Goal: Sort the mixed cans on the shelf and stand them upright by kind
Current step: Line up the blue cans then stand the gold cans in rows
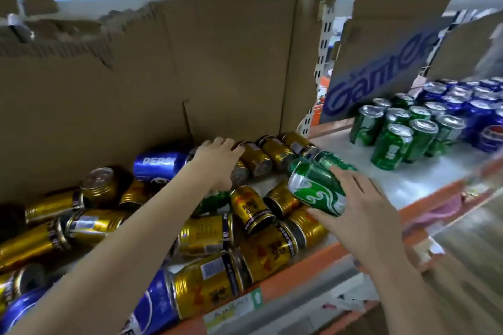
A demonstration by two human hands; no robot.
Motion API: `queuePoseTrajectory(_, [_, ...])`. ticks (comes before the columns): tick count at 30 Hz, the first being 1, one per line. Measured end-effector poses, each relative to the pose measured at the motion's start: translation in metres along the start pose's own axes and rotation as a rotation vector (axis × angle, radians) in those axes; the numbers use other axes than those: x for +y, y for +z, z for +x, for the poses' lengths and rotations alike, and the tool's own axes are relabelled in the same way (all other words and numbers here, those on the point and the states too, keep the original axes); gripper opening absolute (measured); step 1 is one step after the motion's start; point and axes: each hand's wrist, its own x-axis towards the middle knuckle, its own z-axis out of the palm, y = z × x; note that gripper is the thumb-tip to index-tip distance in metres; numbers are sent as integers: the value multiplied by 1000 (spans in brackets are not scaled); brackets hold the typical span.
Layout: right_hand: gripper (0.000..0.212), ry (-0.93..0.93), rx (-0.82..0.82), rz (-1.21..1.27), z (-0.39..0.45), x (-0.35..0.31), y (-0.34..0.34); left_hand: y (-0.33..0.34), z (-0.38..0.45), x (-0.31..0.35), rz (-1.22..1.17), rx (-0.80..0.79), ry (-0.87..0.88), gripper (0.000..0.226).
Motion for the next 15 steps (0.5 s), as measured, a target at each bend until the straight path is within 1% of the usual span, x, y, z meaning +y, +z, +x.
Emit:
queuePoseTrajectory(1, [83, 9, 5, -11, -3, 3, 1, 2, 7, -1, 33, -60, -9, 85])
queuePoseTrajectory(3, [83, 37, -6, -20, -7, 6, 4, 5, 16, 0, 56, -120, -19, 83])
queuePoseTrajectory(6, [83, 77, -51, -30, -11, 5, 8, 6, 21, 3, 71, -158, -17, 77])
queuePoseTrajectory(11, [84, 52, -14, -68, -18, -2, 14, -2, 18, 1, 83, -257, 8, 75])
queuePoseTrajectory(15, [85, 42, 3, -102, -26, -11, 16, -6, 20, -2, 105, -289, 31, 75])
